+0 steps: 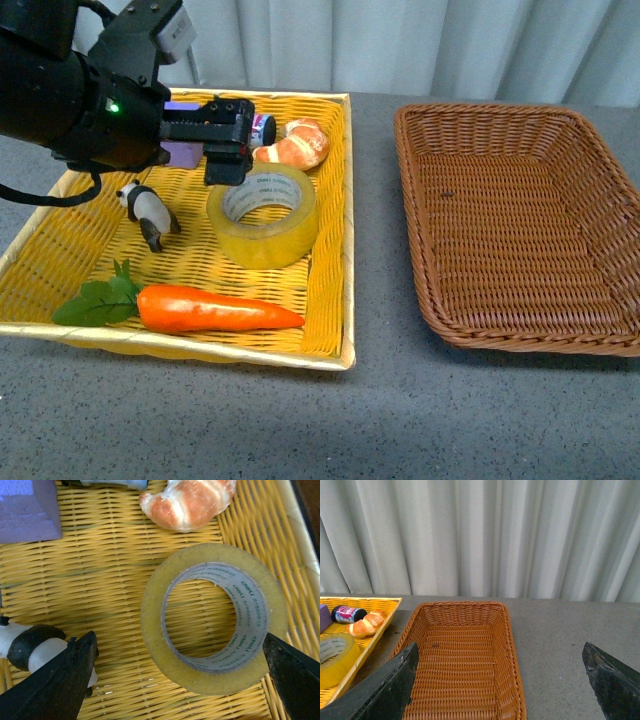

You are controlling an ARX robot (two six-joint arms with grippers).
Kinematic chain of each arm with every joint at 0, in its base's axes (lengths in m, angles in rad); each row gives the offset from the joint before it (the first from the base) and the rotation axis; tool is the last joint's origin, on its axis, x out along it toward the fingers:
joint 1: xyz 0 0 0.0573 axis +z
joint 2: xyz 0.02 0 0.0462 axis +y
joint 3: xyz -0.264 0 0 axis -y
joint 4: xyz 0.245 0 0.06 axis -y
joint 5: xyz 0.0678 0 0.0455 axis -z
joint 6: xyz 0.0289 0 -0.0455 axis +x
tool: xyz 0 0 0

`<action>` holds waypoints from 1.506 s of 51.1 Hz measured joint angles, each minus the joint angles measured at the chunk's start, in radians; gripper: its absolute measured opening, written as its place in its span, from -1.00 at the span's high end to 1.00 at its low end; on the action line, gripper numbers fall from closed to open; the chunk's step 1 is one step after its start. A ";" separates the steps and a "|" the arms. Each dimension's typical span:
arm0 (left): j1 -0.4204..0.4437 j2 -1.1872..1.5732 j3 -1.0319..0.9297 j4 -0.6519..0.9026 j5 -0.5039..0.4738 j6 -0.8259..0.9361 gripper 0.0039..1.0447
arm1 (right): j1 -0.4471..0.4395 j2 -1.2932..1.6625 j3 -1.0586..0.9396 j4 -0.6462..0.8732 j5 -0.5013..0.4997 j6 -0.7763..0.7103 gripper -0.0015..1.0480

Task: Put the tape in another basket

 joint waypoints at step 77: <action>-0.008 0.094 0.244 -0.177 0.084 0.288 0.73 | 0.000 0.000 0.000 0.000 0.000 0.000 -0.82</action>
